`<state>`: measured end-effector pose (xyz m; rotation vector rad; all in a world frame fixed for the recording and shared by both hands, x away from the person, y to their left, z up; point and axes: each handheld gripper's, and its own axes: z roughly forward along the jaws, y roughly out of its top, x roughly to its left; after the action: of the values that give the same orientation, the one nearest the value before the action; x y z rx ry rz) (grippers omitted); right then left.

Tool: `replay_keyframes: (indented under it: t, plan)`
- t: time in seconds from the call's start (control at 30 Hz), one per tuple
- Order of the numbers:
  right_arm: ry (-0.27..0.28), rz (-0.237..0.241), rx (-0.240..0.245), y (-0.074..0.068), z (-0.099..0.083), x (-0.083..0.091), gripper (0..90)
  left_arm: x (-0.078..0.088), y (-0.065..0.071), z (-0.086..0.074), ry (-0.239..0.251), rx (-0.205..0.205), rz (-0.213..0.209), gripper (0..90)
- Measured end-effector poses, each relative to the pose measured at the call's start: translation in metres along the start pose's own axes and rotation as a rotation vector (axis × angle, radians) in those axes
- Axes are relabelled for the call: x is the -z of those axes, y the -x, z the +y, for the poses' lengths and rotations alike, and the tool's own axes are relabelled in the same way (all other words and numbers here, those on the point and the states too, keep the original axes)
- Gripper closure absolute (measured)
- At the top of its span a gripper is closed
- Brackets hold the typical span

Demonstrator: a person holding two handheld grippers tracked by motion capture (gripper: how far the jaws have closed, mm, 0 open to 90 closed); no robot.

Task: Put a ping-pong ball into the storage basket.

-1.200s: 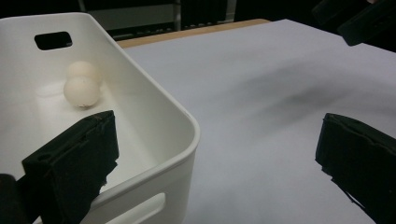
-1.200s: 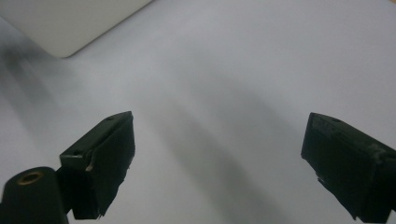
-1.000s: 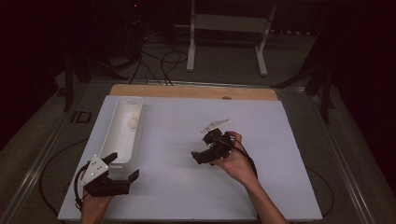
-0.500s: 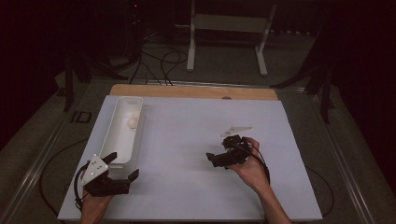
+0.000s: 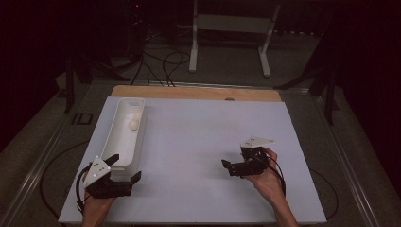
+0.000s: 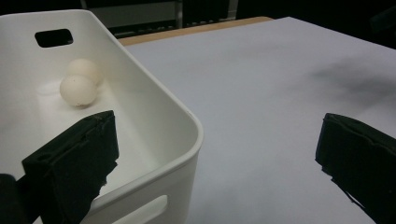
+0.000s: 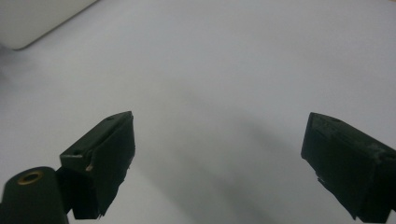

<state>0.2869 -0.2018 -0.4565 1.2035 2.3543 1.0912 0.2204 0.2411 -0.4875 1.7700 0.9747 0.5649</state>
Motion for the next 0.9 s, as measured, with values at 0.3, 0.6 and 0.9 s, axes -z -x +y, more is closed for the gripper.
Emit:
replay_keyframes:
  t: [0.3, 0.6, 0.9]
  plan:
    - [0.054, -0.005, -0.016, 0.008, -0.02, 0.009, 9.5, 0.0, -0.001, 0.0, -0.003, 0.005, 0.004, 0.0]
    - [0.137, -0.035, -0.036, 0.018, -0.041, 0.021, 9.3, -0.001, -0.001, 0.0, -0.003, 0.008, 0.009, 0.0]
    - [0.219, -0.078, -0.028, 0.022, -0.061, 0.031, 9.4, -0.002, -0.001, 0.0, -0.003, 0.01, 0.011, 0.0]
